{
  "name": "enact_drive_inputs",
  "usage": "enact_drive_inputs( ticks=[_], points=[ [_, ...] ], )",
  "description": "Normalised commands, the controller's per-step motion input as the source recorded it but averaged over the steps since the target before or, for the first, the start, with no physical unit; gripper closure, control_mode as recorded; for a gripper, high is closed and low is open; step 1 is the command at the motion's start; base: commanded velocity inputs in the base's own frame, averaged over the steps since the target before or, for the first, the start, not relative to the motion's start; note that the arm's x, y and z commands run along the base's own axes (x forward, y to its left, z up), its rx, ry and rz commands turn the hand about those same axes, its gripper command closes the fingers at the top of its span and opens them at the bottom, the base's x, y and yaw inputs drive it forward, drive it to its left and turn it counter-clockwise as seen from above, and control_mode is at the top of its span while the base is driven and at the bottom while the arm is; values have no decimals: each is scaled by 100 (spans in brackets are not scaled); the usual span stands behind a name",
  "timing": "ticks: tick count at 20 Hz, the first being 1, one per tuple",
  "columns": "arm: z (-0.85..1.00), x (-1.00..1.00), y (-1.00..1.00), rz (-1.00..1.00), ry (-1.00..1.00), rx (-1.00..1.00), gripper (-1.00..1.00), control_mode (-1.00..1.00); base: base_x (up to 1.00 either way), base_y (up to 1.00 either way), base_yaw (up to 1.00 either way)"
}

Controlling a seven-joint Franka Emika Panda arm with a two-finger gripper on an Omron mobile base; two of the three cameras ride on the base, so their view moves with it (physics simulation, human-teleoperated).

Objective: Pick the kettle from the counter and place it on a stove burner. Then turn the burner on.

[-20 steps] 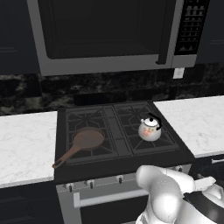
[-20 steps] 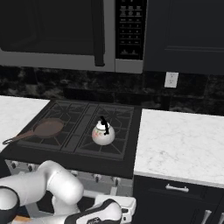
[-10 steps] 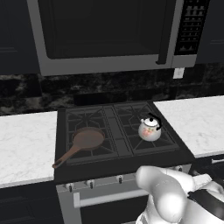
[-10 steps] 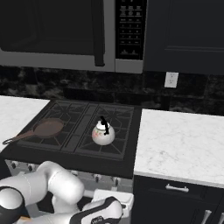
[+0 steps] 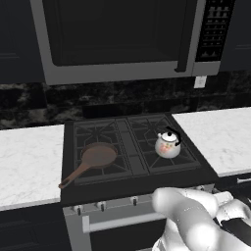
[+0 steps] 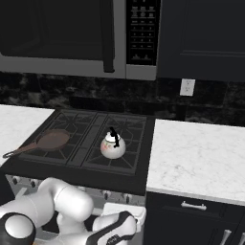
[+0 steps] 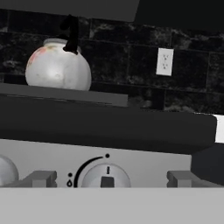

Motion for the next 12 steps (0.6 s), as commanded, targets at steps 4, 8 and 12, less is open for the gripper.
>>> enact_drive_inputs(
  ticks=[4, 8, 12],
  points=[
    [-14, 19, 0, 0, 0, 0, -100, -100, 0, 0, 0],
    [-19, 21, 0, 0, 0, 0, -100, -100, 0, 0, 0],
    [-27, 21, 0, 0, 0, 0, -100, -100, 0, 0, 0]
  ],
)
